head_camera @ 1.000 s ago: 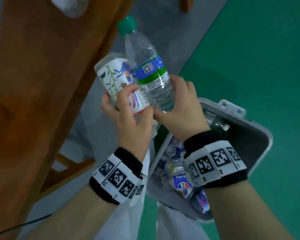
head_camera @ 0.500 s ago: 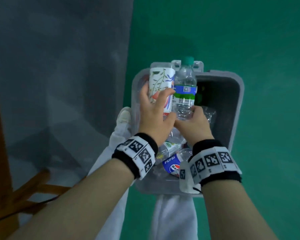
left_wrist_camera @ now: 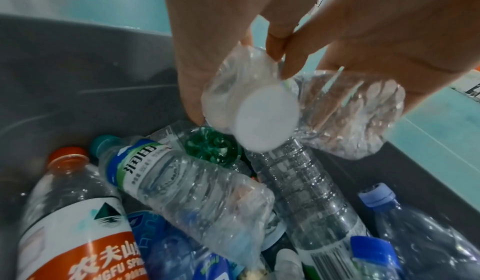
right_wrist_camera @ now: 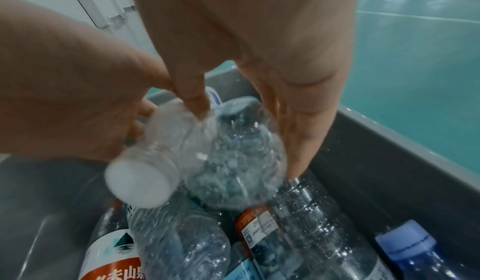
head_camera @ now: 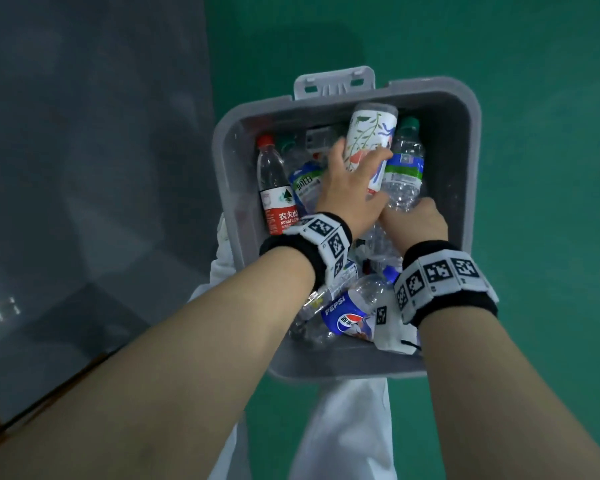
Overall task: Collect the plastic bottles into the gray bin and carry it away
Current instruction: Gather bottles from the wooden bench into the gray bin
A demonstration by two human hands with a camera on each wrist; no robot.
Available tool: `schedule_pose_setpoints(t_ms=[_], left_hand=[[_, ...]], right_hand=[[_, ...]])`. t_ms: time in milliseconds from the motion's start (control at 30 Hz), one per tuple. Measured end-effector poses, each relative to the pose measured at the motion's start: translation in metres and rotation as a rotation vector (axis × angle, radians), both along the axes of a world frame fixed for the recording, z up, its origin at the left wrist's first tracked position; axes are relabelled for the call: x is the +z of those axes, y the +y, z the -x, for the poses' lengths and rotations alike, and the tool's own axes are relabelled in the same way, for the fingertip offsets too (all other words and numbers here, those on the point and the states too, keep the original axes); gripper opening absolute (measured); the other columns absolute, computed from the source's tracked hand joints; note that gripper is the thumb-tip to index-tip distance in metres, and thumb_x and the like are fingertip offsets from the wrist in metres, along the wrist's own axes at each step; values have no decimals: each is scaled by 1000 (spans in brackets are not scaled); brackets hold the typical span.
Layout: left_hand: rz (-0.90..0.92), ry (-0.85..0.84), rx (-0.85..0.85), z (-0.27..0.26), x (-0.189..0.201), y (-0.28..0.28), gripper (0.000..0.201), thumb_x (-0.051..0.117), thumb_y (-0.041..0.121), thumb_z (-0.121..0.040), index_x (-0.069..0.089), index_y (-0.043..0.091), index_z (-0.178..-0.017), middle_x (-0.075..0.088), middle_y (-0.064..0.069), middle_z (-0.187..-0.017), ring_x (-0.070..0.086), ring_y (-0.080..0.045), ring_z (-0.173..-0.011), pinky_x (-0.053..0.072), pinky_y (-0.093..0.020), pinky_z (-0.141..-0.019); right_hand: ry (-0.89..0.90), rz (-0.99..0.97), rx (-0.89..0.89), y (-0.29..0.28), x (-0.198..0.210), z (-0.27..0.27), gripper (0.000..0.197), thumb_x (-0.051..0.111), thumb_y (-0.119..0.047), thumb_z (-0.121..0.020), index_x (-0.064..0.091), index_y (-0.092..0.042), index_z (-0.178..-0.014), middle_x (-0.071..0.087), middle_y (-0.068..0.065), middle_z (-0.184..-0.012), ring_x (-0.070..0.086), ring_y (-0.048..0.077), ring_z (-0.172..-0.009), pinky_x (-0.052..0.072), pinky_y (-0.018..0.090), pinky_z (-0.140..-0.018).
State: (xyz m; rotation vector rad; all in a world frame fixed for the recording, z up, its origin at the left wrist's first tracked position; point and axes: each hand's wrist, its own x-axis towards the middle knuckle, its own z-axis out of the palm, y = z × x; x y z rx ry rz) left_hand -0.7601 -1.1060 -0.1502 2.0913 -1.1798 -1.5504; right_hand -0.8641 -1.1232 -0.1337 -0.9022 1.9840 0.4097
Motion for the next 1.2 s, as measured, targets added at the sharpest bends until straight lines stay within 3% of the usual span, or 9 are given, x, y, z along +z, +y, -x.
schedule_pose_setpoints(t_ms=[167, 333, 467, 600, 767, 867, 1033, 1133, 1200], left_hand=[[-85, 15, -19, 6, -2, -10, 47, 57, 23, -91, 44, 35, -135, -4, -7, -158, 15, -33, -144, 25, -45, -117], [-104, -7, -23, 2, 2, 5, 41, 55, 28, -92, 46, 36, -131, 6, -6, -155, 23, -35, -140, 32, -47, -113], [-167, -28, -35, -3, 8, 20, 43, 55, 31, -93, 43, 39, -133, 6, -7, -154, 22, -34, -140, 27, -43, -112], [-173, -47, 20, -10, 15, 29, 38, 53, 29, -93, 47, 32, -130, 13, -9, -149, 28, -33, -136, 31, -41, -110], [-186, -22, 177, -25, 30, 34, 21, 48, 23, -95, 63, 24, -110, 24, -6, -143, 33, -26, -133, 35, -41, -111], [-198, 3, 133, -44, 52, 35, 22, 46, 25, -96, 62, 21, -111, 34, -6, -135, 38, -22, -129, 31, -36, -112], [-200, 28, 221, -84, 94, 34, 24, 43, 24, -97, 61, 16, -111, 48, -5, -126, 49, -18, -114, 33, -22, -91], [-156, 25, 369, -116, 121, 32, 22, 44, 22, -97, 62, 13, -107, 52, -4, -118, 51, -15, -102, 37, -24, -89], [-114, 24, 485, -140, 140, 33, 21, 45, 21, -96, 63, 13, -105, 52, -2, -111, 52, -16, -100, 38, -25, -88]], right_hand=[[-23, 157, -85, 2, 5, 10, 64, 54, -48, -89, 39, -12, -139, 51, 12, -133, 52, 29, -118, 38, 29, -88], [-63, 192, -123, 6, 12, 11, 60, 48, -47, -91, 39, -15, -141, 49, 12, -137, 50, 28, -121, 37, 33, -98], [-82, 179, -76, 8, 20, 4, 67, 47, -45, -94, 23, -17, -151, 33, 13, -150, 37, 28, -136, 29, 34, -109], [-85, 208, -25, 11, 29, -5, 66, 49, -40, -94, 25, -16, -150, 36, 13, -148, 41, 27, -132, 33, 31, -105], [-109, 220, 10, 19, 45, -20, 56, 49, -36, -91, 38, -17, -142, 50, 11, -132, 55, 25, -113, 39, 27, -96], [-133, 222, 43, 23, 61, -37, 51, 51, -38, -87, 46, -18, -133, 58, 8, -120, 61, 26, -101, 51, 45, -91], [-177, 192, 152, 19, 89, -76, 39, 50, -30, -94, 52, -15, -129, 64, 7, -113, 52, 18, -90, 43, 30, -85], [-256, 197, 237, 14, 111, -115, 41, 48, -28, -96, 48, -16, -135, 59, 1, -104, 50, 13, -87, 37, 22, -76], [-305, 218, 290, 11, 128, -144, 40, 48, -29, -96, 47, -17, -135, 58, -3, -106, 53, 12, -90, 41, 24, -77]])
